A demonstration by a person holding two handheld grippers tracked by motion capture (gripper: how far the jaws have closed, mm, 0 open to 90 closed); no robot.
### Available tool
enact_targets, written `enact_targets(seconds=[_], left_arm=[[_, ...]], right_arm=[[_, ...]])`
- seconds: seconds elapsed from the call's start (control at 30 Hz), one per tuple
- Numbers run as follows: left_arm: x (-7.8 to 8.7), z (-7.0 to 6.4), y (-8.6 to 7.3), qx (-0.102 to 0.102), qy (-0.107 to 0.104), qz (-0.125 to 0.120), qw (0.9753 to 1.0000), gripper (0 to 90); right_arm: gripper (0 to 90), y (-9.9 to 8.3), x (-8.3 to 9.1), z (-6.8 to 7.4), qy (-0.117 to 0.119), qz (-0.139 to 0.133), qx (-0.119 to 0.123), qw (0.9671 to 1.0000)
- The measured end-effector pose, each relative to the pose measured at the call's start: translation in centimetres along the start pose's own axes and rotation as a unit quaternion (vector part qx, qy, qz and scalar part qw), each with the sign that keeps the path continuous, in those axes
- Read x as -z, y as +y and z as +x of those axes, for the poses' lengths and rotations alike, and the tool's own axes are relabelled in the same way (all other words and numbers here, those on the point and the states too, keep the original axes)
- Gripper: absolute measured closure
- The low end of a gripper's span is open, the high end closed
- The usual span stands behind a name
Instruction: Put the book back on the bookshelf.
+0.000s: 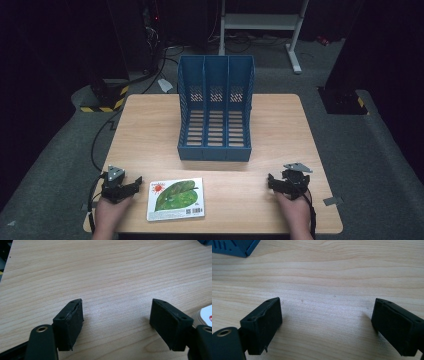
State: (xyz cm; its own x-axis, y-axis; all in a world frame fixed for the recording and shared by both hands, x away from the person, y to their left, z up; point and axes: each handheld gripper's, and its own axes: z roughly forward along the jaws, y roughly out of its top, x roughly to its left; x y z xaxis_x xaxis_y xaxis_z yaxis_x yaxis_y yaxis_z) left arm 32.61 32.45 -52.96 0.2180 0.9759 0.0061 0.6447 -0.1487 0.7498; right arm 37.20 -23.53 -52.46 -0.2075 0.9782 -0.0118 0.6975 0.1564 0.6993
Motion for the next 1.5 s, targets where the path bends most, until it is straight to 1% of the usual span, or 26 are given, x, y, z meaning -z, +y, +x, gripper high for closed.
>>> enact_targets(seconds=[0.07,0.1,0.3,0.4,0.47,0.6,0.67,0.7,0.73,0.77,0.8,0.83,0.87,0.9,1.0,1.03,1.13,1.2,1.23,1.3,1.33,1.37,1.4,1.43,1.47,1.5], left_arm=[[0.0,0.0,0.0,-0.002,0.0,0.002,1.0,26.9],[0.1,0.0,0.0,-0.002,-0.001,0.002,1.0,26.9],[0.2,0.0,-0.1,-0.005,0.0,0.004,1.0,27.0],[0.3,0.0,-0.1,-0.003,-0.004,0.006,1.0,27.1],[0.3,0.0,-0.1,-0.003,-0.006,0.008,0.9999,27.1],[0.4,-0.2,0.0,-0.002,-0.008,0.01,0.9999,26.9],[0.4,-0.3,0.0,-0.001,-0.011,0.011,0.9999,27.0],[0.5,-0.3,0.0,0.0,-0.014,0.012,0.9998,27.0],[0.5,-0.3,0.0,0.001,-0.017,0.012,0.9998,27.1],[0.6,-0.3,0.0,0.003,-0.019,0.01,0.9998,27.3],[0.7,-0.4,-0.1,0.009,-0.022,0.009,0.9997,27.4],[0.8,-0.4,-0.1,0.008,-0.026,0.008,0.9996,27.5],[1.0,-0.4,-0.1,0.015,-0.031,0.005,0.9994,27.6],[1.2,-0.5,-0.1,0.017,-0.034,0.004,0.9993,27.8],[1.9,-0.8,-0.1,0.028,-0.037,-0.013,0.9989,28.2],[2.1,-0.9,-0.1,0.029,-0.037,-0.016,0.9988,28.2],[2.9,-1.4,-0.1,0.026,-0.038,-0.02,0.9988,28.2],[3.4,-1.8,-0.3,0.032,-0.046,-0.025,0.9981,28.2],[3.8,-2.0,-0.4,0.031,-0.048,-0.028,0.998,28.2],[4.2,-2.6,-1.0,0.034,-0.056,-0.028,0.9974,28.6],[4.3,-2.8,-1.2,0.028,-0.061,-0.027,0.9974,28.6],[4.4,-3.0,-1.4,0.024,-0.062,-0.027,0.9974,28.6],[4.5,-3.2,-1.5,0.021,-0.065,-0.026,0.9973,28.6],[4.5,-3.5,-1.5,0.023,-0.069,-0.025,0.997,28.6],[4.5,-3.6,-1.4,0.019,-0.069,-0.026,0.9971,28.6],[4.4,-3.9,-1.3,0.022,-0.07,-0.028,0.9969,28.6]], right_arm=[[9.3,0.0,0.0,0.0,0.003,0.001,0.005,1.0],[9.7,0.0,0.1,0.0,0.008,0.003,0.014,0.9999],[13.5,0.0,0.4,-0.1,0.015,0.009,0.015,0.9997],[14.6,0.0,0.6,-0.1,0.017,0.012,0.018,0.9996],[16.5,0.1,0.8,0.0,0.023,0.005,0.015,0.9996],[21.4,0.2,1.4,0.3,0.024,-0.019,0.024,0.9992],[23.8,0.3,1.8,0.6,0.024,-0.03,0.024,0.999],[24.4,0.3,2.0,0.8,0.024,-0.034,0.02,0.9989],[25.8,0.4,2.2,1.1,0.028,-0.041,0.015,0.9986],[26.0,0.4,2.3,1.2,0.032,-0.044,0.016,0.9984],[26.0,0.5,2.5,1.4,0.039,-0.047,0.021,0.9979],[25.6,0.5,2.6,1.6,0.044,-0.053,0.022,0.9974],[25.0,0.6,2.8,1.9,0.051,-0.056,0.022,0.9969],[24.9,0.7,2.8,2.2,0.054,-0.058,0.024,0.9965],[25.9,0.9,3.0,3.0,0.063,-0.061,0.03,0.9957],[27.1,0.9,3.0,3.2,0.064,-0.065,0.036,0.9952],[29.4,0.9,3.2,4.0,0.07,-0.068,0.043,0.9943],[31.1,0.9,3.2,4.5,0.075,-0.072,0.046,0.9935],[31.9,0.9,3.3,4.8,0.076,-0.073,0.046,0.9934],[32.3,1.0,3.1,5.4,0.084,-0.071,0.056,0.9924],[32.7,0.9,3.0,5.7,0.086,-0.068,0.062,0.9919],[33.3,0.9,2.9,6.0,0.091,-0.063,0.064,0.9919],[33.3,0.9,2.8,6.3,0.094,-0.06,0.068,0.9914],[33.6,0.9,2.7,6.5,0.096,-0.06,0.074,0.9908],[33.8,0.8,2.6,6.8,0.098,-0.057,0.073,0.9909],[34.1,0.8,2.6,6.9,0.104,-0.056,0.072,0.9904]])
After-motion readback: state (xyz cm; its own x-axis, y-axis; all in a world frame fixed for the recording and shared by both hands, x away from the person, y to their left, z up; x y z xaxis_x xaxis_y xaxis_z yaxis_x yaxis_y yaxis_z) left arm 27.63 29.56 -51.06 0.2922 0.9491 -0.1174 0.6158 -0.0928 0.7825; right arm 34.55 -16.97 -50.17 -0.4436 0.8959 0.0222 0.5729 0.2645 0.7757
